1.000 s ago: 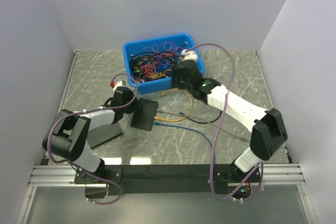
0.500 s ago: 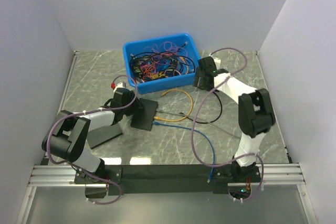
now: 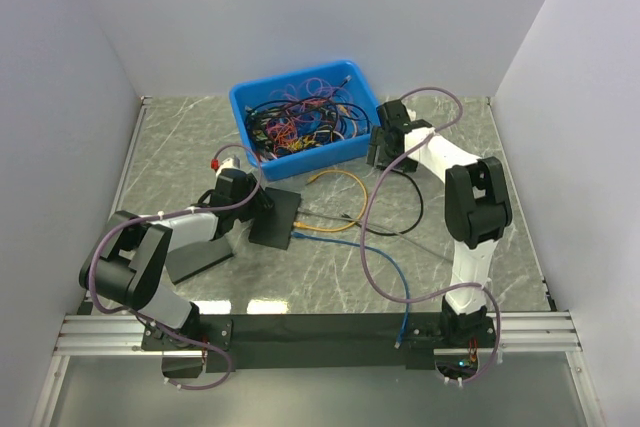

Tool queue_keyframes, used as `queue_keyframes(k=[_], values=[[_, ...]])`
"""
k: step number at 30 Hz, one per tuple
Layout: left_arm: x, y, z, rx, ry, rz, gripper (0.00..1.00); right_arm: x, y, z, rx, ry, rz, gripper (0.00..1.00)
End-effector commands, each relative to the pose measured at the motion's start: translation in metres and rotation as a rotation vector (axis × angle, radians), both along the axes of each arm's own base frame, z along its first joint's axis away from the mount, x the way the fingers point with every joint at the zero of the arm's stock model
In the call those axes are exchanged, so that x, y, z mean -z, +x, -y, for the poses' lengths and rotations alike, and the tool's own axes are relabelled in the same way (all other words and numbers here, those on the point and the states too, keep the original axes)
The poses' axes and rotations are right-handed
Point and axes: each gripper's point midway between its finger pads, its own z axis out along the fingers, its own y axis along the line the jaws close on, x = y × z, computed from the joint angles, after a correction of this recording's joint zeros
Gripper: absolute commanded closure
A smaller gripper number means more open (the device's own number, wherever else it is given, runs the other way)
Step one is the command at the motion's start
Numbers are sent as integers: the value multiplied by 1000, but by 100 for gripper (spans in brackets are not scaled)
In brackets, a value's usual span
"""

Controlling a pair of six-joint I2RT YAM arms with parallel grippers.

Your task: Insert the plug into the switch port

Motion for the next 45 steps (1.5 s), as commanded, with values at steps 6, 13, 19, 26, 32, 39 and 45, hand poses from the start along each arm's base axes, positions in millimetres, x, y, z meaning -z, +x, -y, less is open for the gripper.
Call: queue_keyframes(k=[6,13,19,26,32,39,45], values=[[25,-30,-3,44,32,-115,46,-12,25,1,23,20,107,13],[26,-27,0,49,25,-113,46,-7,27,-12,-85,-4,49,18],[25,-27,-1,50,31,-112,46,-14,50,-12,-231,-99,1,18],[26,-26,0,54,28,-115,47,3,40,-28,-366,-12,-85,18],[28,-27,1,58,23,-120,47,17,31,-33,-384,25,-132,21],[27,-26,2,56,19,-115,47,-5,19,-5,-105,77,-4,23],[24,-22,5,57,8,-105,48,-59,-25,-11,-26,97,194,19]])
